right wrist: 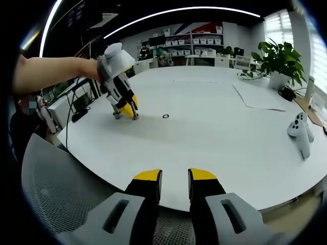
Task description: Place the washer onto the threaded stud by aligning its center hole with the stud, sliding it down to the base, and recovering from edge contact or off-axis alignment until the washer reaches the visible bottom stop.
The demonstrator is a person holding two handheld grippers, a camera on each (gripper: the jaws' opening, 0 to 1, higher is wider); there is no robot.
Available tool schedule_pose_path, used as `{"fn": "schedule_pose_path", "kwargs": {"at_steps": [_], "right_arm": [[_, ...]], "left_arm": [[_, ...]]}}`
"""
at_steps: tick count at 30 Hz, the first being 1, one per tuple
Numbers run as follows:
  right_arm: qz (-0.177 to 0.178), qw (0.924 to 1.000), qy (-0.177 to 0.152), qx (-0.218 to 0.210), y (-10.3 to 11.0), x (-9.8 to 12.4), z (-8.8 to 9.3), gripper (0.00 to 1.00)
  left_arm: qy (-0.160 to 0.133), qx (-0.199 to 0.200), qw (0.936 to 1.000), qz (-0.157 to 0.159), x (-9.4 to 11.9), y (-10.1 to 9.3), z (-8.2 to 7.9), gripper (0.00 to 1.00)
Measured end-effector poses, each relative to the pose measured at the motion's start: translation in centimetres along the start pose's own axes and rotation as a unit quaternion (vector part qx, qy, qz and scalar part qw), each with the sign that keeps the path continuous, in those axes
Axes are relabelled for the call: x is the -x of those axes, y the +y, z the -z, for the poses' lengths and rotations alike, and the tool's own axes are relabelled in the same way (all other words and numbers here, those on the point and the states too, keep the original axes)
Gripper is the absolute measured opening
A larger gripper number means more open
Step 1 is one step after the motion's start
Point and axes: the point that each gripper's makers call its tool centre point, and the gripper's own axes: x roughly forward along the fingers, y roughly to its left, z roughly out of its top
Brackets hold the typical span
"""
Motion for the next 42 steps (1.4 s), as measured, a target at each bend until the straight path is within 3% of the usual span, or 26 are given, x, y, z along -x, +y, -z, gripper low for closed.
{"fn": "schedule_pose_path", "kwargs": {"at_steps": [12, 19, 34, 36, 42], "right_arm": [[0.001, 1.0, -0.001, -0.002, 0.0, 0.0, -0.1, 0.23], [-0.004, 1.0, -0.002, -0.002, 0.1, 0.0, -0.1, 0.22], [-0.018, 0.9998, 0.006, 0.008, 0.6, -0.1, 0.2, 0.22], [-0.005, 0.9996, -0.026, -0.013, 0.2, 0.1, -0.8, 0.22], [-0.013, 0.9998, -0.011, -0.004, 0.4, 0.0, -0.3, 0.23]], "left_arm": [[-0.031, -0.016, 0.9993, -0.016, 1.9, 0.6, -1.6, 0.19], [-0.033, -0.027, 0.999, -0.016, 2.3, 0.7, -2.7, 0.18], [-0.017, -0.072, 0.9972, 0.007, 0.0, -0.5, -6.1, 0.19], [-0.018, -0.074, 0.997, 0.008, -0.3, -0.6, -6.7, 0.19], [-0.011, -0.088, 0.9959, 0.017, -1.3, -0.9, -7.8, 0.21]]}}
